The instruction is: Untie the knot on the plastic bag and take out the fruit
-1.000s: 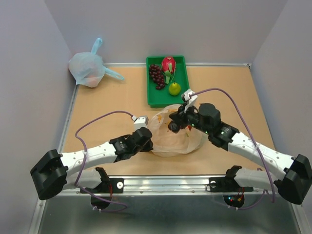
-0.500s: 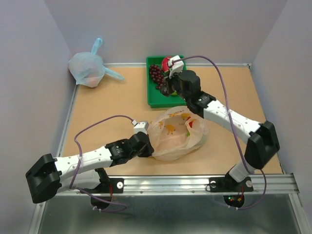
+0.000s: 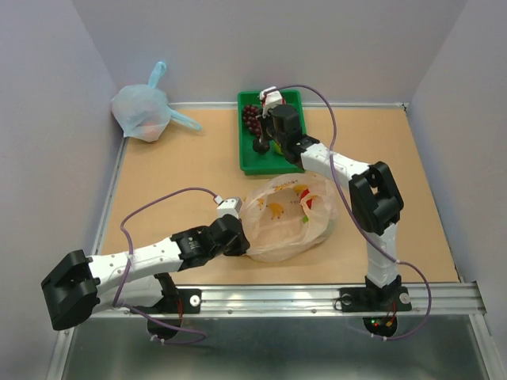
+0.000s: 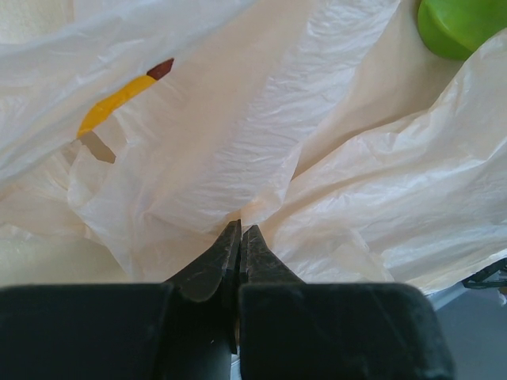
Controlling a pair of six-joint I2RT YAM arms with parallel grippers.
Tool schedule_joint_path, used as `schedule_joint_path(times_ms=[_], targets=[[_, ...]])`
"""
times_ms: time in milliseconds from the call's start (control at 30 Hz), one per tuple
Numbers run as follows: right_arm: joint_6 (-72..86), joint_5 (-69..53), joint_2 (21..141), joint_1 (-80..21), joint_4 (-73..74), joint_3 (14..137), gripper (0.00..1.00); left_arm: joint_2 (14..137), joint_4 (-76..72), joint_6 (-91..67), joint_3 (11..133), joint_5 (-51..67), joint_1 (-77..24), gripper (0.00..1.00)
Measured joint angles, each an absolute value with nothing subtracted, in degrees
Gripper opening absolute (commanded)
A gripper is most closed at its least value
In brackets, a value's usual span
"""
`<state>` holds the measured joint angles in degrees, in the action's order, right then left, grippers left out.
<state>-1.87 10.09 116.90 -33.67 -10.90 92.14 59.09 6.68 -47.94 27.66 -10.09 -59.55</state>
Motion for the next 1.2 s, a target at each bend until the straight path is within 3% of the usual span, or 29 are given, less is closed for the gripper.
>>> schedule_joint_path(times_ms=[267, 400, 900, 1200], targets=[[-0.7, 8.1, 119.4, -33.7, -11.2, 94.3, 0.66, 59.0, 6.7, -48.0, 27.7, -10.1, -59.5, 0.09], [-0.6, 6.7, 116.1, -33.7, -10.2, 92.4, 0.76, 58.2, 6.7, -48.4, 27.4, -10.5, -59.5, 0.09], [0.3, -5.5, 75.3, -39.8, 2.2, 68.8, 0.81, 56.4, 12.4, -48.3, 31.5, -18.5, -59.6, 0.09], [8.7, -8.9, 68.3, -42.7, 11.5, 49.4, 0.79, 58.9, 15.2, -45.5, 40.2, -23.8, -59.6, 0.09]])
